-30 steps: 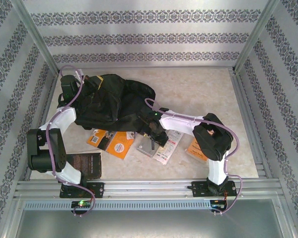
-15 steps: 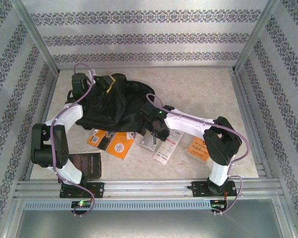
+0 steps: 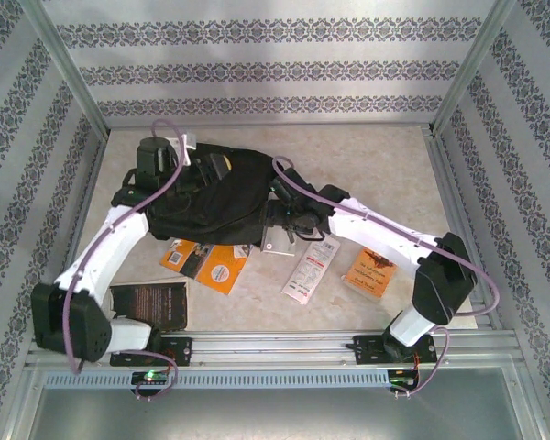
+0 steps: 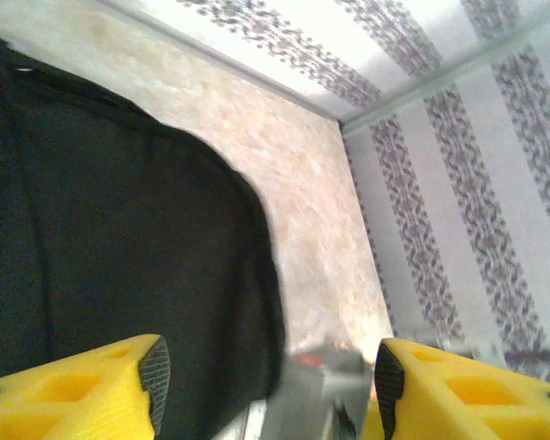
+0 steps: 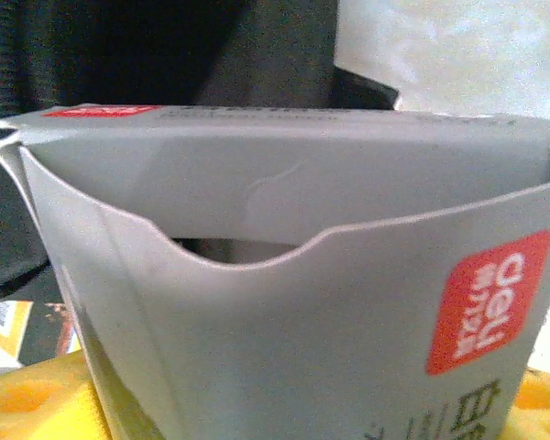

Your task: Pack the student bag

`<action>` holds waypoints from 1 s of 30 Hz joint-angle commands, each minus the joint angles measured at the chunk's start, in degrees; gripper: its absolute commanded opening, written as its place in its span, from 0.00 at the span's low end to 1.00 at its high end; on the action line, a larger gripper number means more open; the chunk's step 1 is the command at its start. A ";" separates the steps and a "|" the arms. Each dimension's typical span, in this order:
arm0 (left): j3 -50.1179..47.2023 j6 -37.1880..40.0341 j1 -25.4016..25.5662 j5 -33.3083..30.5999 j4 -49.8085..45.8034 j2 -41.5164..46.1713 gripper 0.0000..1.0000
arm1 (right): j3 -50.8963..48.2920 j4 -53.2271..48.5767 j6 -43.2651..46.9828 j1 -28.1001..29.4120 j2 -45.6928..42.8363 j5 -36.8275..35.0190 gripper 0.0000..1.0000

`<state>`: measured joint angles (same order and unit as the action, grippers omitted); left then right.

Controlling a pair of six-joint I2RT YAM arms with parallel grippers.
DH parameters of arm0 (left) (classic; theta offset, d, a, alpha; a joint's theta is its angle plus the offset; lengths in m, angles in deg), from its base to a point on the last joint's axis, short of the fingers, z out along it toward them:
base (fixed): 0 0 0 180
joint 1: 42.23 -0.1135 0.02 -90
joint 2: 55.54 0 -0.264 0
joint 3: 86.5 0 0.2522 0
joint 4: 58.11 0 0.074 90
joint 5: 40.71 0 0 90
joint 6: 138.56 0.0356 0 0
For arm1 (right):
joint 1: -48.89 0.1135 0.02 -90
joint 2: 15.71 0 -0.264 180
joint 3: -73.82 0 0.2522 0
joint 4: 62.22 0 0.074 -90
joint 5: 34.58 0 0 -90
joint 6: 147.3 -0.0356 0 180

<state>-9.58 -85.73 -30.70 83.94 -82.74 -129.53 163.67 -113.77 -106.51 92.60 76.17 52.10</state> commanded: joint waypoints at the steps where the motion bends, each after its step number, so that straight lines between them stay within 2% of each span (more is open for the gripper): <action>1: -5.35 3.71 2.99 -1.64 -6.25 6.08 0.64 | 2.04 4.19 2.22 -3.16 -2.93 5.40 0.75; 3: -9.87 0.35 3.96 -0.58 -2.63 9.62 0.67 | 2.37 5.94 -0.38 -5.53 -2.86 9.56 0.74; 6: -14.48 -3.25 8.00 0.40 2.27 12.13 0.72 | 3.12 9.25 -4.54 -7.98 -2.52 15.53 0.73; 11: -17.72 -5.45 12.90 3.48 8.50 10.65 0.75 | 5.32 11.19 -9.01 -8.40 -1.95 18.54 0.76; 17: -18.09 -5.04 13.85 5.24 11.22 10.38 0.78 | 4.98 13.81 -12.09 -8.11 -2.03 19.91 0.77; 24: -16.68 -1.98 14.00 2.44 9.65 8.60 0.80 | 4.76 14.89 -13.57 -7.05 -1.79 21.24 0.78; 30: -16.78 -5.48 14.21 3.45 16.67 5.77 0.76 | 3.98 16.85 -15.48 -6.25 -1.18 22.66 0.78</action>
<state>-27.50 -89.75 -17.33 87.40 -72.27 -122.91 167.32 -100.13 -120.00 85.80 74.92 72.30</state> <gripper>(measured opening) 0.773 0.779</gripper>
